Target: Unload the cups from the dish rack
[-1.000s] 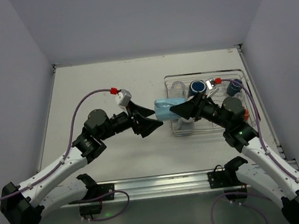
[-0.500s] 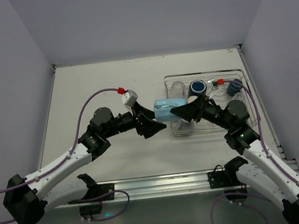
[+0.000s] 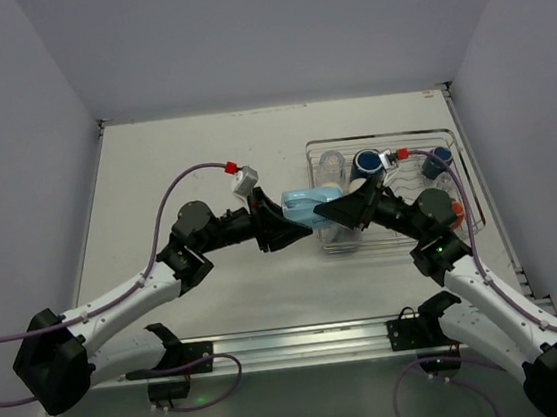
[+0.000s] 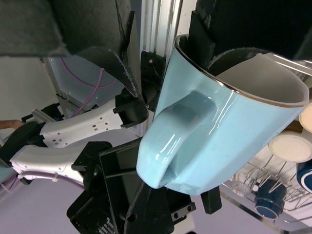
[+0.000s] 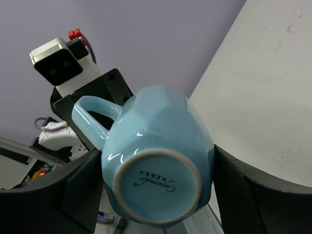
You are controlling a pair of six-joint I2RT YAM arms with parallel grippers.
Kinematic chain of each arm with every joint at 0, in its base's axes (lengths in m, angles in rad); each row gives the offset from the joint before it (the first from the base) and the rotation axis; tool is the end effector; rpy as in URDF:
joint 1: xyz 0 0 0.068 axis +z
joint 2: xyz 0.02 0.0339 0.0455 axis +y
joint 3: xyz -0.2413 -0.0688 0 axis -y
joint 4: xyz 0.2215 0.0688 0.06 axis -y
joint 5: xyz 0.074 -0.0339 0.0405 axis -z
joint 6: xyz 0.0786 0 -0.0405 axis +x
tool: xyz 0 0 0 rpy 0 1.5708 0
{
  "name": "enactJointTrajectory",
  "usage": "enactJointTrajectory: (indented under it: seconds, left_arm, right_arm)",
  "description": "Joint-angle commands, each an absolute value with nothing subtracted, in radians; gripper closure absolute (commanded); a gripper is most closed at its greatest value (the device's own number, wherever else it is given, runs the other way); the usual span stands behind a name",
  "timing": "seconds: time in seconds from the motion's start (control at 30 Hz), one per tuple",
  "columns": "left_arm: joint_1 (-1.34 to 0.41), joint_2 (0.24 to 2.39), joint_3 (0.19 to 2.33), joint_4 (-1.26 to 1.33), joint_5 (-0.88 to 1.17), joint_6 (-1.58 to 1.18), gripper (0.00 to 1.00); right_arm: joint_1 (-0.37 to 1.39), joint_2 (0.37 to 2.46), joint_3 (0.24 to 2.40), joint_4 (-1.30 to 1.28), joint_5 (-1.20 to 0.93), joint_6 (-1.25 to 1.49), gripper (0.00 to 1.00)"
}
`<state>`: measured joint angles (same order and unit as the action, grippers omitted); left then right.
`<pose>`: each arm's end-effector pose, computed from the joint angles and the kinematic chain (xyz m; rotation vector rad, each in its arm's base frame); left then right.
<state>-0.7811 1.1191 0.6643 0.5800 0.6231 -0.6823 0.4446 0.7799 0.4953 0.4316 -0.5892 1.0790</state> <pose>0.1642 -0.2274 0.3044 0.6608 1.5653 -1.5914 0.1760 0.1322 0.2990 -0.0352 1.6812 1.6173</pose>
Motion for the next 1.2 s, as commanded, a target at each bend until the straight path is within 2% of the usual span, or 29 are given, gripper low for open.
enactJointTrajectory:
  seconds: [0.0, 0.03, 0.13, 0.17, 0.2, 0.23, 0.27, 0.3, 0.37, 0.4, 0.7, 0.87, 0.9, 1.0, 1.1, 1.17]
  left_arm:
    - [-0.781, 1.131, 0.670, 0.709, 0.650, -0.715, 0.62]
    - [-0.781, 1.134, 0.672, 0.709, 0.643, -0.715, 0.73]
    - [-0.781, 1.135, 0.673, 0.707, 0.614, -0.715, 0.95]
    - [-0.781, 1.134, 0.673, 0.709, 0.609, -0.715, 1.00]
    - [-0.781, 1.132, 0.673, 0.713, 0.598, -0.715, 1.00]
    - [-0.781, 1.115, 0.669, 0.716, 0.588, -0.713, 1.00]
    - [-0.781, 1.103, 0.658, 0.722, 0.581, -0.712, 1.00]
    - [-0.781, 1.088, 0.652, 0.735, 0.562, -0.710, 1.00]
    - [-0.781, 1.036, 0.629, 0.735, 0.532, -0.695, 1.00]
    - [-0.781, 1.020, 0.623, 0.726, 0.514, -0.684, 1.00]
    - [-0.779, 0.901, 0.571, 0.675, 0.459, -0.655, 1.00]
    - [-0.775, 0.879, 0.778, 0.188, 0.209, -0.476, 1.00]
    - [-0.770, 0.890, 0.817, 0.046, 0.122, -0.454, 1.00]
    - [-0.714, 0.974, 0.966, -0.194, 0.031, -0.399, 1.00]
    - [-0.557, 1.081, 1.070, -0.319, 0.061, -0.384, 1.00]
    - [-0.460, 1.173, 1.147, -0.377, 0.013, -0.356, 1.00]
  right_arm:
    - [0.448, 0.796, 0.463, 0.643, -0.621, 1.153, 0.94]
    - [0.449, 0.807, 0.456, 0.656, -0.624, 1.161, 0.94]
    - [0.449, 0.816, 0.431, 0.699, -0.627, 1.181, 0.94]
    - [0.449, 0.819, 0.431, 0.701, -0.627, 1.181, 0.88]
    - [0.449, 0.822, 0.430, 0.700, -0.629, 1.181, 0.79]
    - [0.451, 0.824, 0.426, 0.701, -0.627, 1.181, 0.66]
    - [0.449, 0.824, 0.425, 0.700, -0.624, 1.178, 0.35]
    - [0.449, 0.822, 0.420, 0.696, -0.612, 1.177, 0.22]
    - [0.448, 0.819, 0.416, 0.687, -0.601, 1.172, 0.04]
    - [0.449, 0.816, 0.423, 0.680, -0.603, 1.166, 0.01]
    - [0.448, 0.810, 0.466, 0.652, -0.571, 1.167, 0.01]
    - [0.448, 0.758, 0.477, 0.467, -0.471, 1.063, 0.01]
    - [0.448, 0.747, 0.476, 0.441, -0.430, 1.048, 0.01]
    - [0.449, 0.707, 0.480, 0.359, -0.394, 0.970, 0.01]
    - [0.449, 0.673, 0.505, 0.250, -0.393, 0.891, 0.01]
    - [0.449, 0.661, 0.526, 0.136, -0.385, 0.824, 0.01]
